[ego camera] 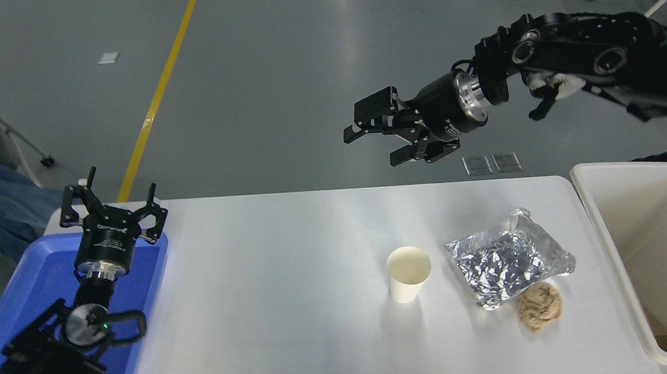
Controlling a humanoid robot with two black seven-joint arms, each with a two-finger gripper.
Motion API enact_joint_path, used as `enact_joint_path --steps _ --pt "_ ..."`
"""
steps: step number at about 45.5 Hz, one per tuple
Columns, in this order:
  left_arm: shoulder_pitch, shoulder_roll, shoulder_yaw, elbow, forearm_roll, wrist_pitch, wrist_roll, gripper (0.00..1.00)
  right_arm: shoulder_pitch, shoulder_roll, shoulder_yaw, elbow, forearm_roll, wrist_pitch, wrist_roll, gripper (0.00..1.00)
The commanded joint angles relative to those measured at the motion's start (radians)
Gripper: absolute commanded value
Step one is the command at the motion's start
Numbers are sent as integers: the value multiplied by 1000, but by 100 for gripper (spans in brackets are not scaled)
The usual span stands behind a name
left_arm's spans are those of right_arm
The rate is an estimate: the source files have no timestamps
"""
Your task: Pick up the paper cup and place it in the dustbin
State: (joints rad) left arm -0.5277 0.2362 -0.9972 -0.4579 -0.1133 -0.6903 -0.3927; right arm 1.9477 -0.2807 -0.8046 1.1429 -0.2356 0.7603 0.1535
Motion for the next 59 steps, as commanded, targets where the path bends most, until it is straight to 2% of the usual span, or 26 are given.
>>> enact_joint_path --steps 1,12,24,32,44,52,59 --pt "0 0 0 1 0 -1 1 100 304 29 -221 304 -97 25 3 100" --pt "0 0 0 -1 0 -3 1 100 493 55 -265 385 -76 25 4 100" --pt "2 0 0 -1 0 -3 3 100 497 67 -292 382 7 25 0 100" --pt "2 0 0 1 0 -1 3 100 478 69 -283 357 16 25 -2 100" --pt "2 0 0 -1 1 -1 3 100 254 175 -277 178 125 25 -12 100" --pt "0 -2 2 -1 0 -1 1 100 59 239 -260 54 110 25 -17 100" --pt "0 -2 2 -1 0 -1 1 100 -117 244 -199 -84 78 -35 -42 100"
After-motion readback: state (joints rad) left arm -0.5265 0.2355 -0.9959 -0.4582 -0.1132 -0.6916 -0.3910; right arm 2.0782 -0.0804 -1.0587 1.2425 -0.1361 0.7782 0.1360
